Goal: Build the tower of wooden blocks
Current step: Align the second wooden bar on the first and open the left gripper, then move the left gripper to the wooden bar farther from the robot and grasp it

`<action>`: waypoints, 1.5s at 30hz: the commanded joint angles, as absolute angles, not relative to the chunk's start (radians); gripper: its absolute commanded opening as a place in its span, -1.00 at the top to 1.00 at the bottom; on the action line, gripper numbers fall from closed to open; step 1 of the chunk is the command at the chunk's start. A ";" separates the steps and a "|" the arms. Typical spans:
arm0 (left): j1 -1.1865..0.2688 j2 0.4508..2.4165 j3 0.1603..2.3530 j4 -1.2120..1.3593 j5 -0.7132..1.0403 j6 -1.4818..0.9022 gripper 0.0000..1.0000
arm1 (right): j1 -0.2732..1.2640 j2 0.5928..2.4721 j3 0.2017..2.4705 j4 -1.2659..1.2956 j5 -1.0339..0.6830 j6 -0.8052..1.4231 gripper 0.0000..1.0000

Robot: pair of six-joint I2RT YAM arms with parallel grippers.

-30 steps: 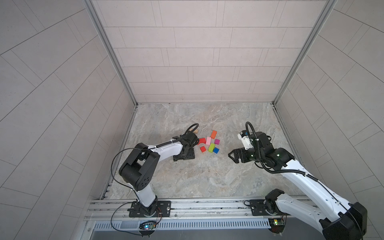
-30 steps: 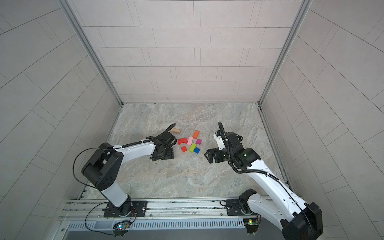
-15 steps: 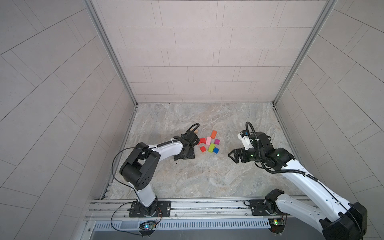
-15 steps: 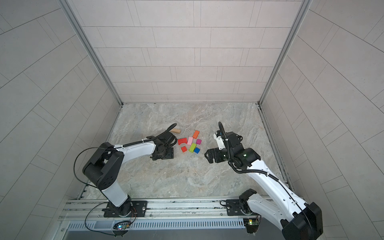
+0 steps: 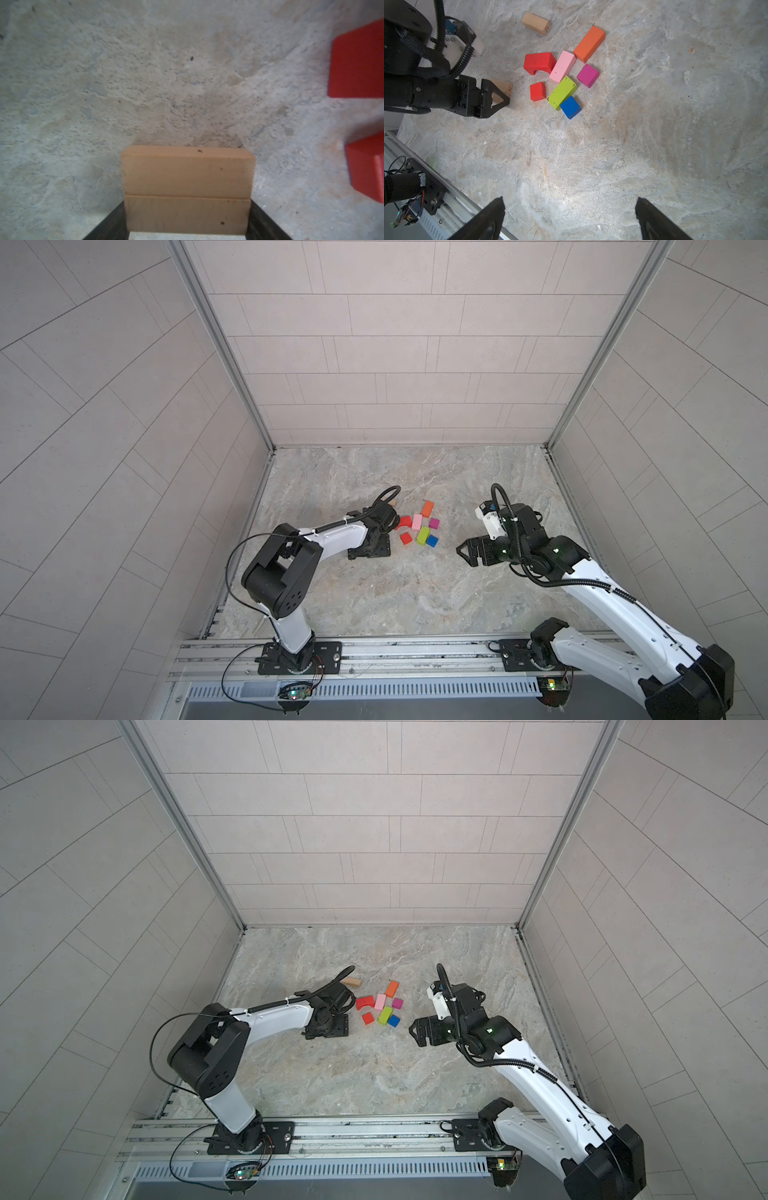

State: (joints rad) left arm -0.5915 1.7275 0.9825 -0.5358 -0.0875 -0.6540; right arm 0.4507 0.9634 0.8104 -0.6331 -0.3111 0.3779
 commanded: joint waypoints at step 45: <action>-0.596 1.638 1.118 -0.767 -0.063 -0.520 -1.00 | 0.450 0.956 0.830 -0.640 -0.328 0.373 -0.99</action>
